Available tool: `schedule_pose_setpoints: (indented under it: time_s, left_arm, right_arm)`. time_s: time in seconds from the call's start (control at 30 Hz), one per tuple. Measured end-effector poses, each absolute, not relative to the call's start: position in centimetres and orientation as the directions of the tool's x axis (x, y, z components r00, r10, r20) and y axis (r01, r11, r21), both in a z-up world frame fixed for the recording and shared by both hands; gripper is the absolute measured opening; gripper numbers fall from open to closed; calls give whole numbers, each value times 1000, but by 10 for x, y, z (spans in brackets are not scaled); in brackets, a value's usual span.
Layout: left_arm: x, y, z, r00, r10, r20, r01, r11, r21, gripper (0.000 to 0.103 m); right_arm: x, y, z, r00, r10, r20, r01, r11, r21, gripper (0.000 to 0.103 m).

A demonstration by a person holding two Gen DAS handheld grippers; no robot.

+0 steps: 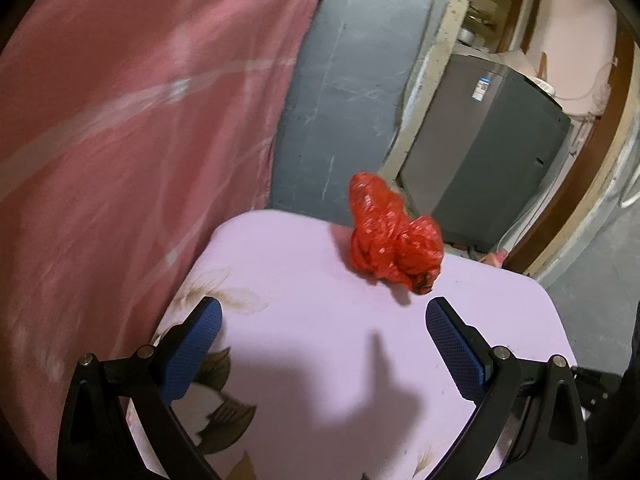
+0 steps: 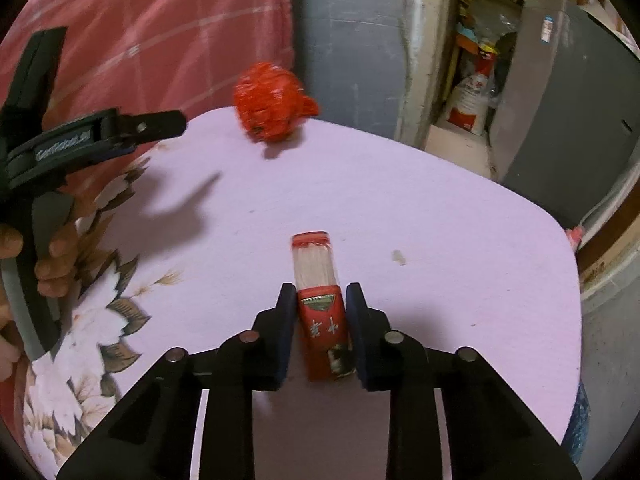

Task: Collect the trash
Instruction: 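Grasp the red plastic bag with the left gripper while the right grasps the red-white packet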

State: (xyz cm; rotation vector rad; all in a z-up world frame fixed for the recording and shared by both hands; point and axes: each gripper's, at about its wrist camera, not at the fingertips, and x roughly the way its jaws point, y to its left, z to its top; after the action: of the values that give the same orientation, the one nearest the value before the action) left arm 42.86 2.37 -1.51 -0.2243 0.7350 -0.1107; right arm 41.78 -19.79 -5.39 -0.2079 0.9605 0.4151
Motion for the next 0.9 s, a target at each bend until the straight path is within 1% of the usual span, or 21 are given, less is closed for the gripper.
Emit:
schedule_pose_setpoints:
  time_s: [0.23,0.37,0.57,0.8,0.87,0.9]
  left_arm:
    - [453,-5,-12,740,-212,-638,102,973,-205,100]
    - [470,-20,-13,740,-215,-637,125,975,-185,100]
    - [496,-32,-20,732,-181,-657,107,983,-152,100]
    - [504,-38,-25,733,-134,-667,73,990,-119,99]
    - [506,-40,-25,732,-128,-669,72,991,-111,94]
    - [505,-41,-26,730,-128,-672,74,991,-109,85]
  right_arm:
    - [449,-229,-54,518,236,-822,-327,943,64,22]
    - [457,-240,-54,520,248,-817,-305,948,94,22]
    - [465,-243,-53,526,261,-810,-297,948,113,22]
    - [474,-243,-53,525,271,-807,-291,948,129,22]
    - [473,-244,-53,524,276,-806,-292,947,134,22]
    - [473,-244,-53,523,275,-806,-292,947,134,22]
